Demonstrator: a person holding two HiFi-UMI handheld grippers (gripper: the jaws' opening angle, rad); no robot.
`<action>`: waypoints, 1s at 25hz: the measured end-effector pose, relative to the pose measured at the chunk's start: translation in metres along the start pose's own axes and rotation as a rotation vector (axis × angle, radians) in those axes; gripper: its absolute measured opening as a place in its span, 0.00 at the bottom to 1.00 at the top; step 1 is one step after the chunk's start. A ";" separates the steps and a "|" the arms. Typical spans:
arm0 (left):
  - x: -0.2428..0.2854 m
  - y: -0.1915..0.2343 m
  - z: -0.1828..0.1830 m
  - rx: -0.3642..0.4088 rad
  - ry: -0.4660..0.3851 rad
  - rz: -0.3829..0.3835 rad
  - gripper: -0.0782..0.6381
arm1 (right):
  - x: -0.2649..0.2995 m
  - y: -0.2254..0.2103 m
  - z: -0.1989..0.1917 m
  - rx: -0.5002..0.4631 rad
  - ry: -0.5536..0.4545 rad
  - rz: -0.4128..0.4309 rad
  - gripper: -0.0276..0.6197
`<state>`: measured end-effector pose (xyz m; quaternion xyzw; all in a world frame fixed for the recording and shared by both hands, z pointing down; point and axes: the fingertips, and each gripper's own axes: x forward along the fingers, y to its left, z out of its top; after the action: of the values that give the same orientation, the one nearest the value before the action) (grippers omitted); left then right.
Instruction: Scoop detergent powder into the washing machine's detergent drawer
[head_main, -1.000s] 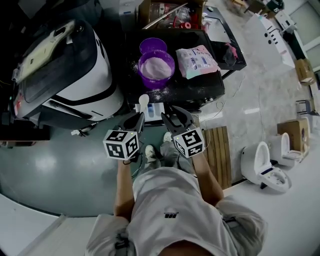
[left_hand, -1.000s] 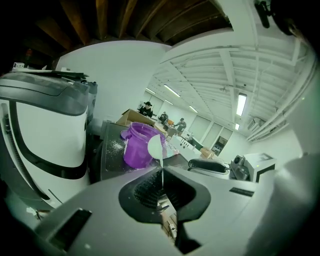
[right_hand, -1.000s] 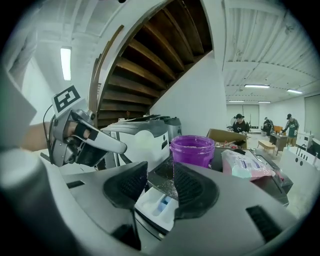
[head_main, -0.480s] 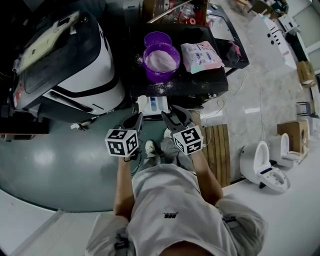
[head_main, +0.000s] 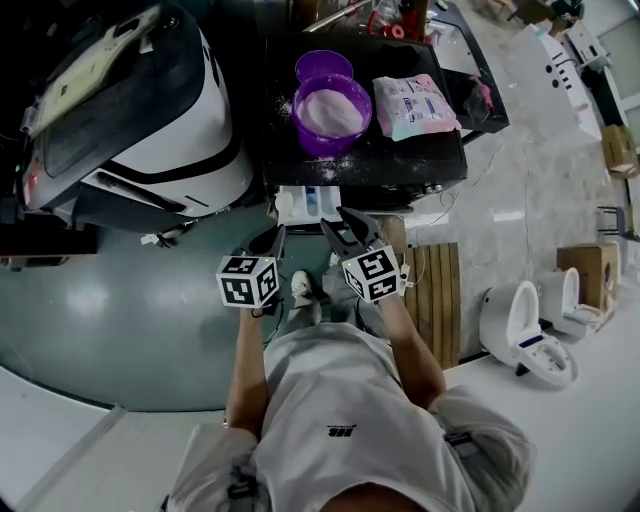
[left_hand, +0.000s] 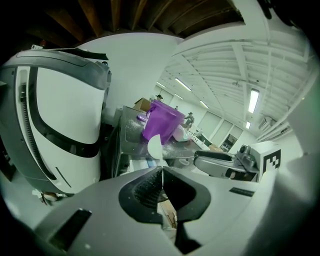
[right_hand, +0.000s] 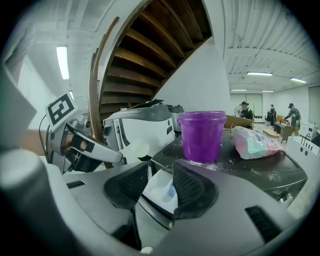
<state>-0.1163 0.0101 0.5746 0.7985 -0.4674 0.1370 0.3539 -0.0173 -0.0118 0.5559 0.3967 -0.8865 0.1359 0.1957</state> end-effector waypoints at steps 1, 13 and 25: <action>0.003 0.003 -0.003 -0.004 0.005 0.004 0.13 | 0.003 -0.001 -0.003 0.003 0.004 0.001 0.28; 0.035 0.020 -0.030 0.045 0.070 0.059 0.13 | 0.027 -0.007 -0.039 0.024 0.063 0.010 0.27; 0.055 0.033 -0.045 0.223 0.193 0.196 0.13 | 0.030 -0.010 -0.052 0.043 0.088 0.011 0.27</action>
<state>-0.1099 -0.0048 0.6516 0.7663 -0.4889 0.2979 0.2915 -0.0159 -0.0172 0.6170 0.3898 -0.8759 0.1733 0.2253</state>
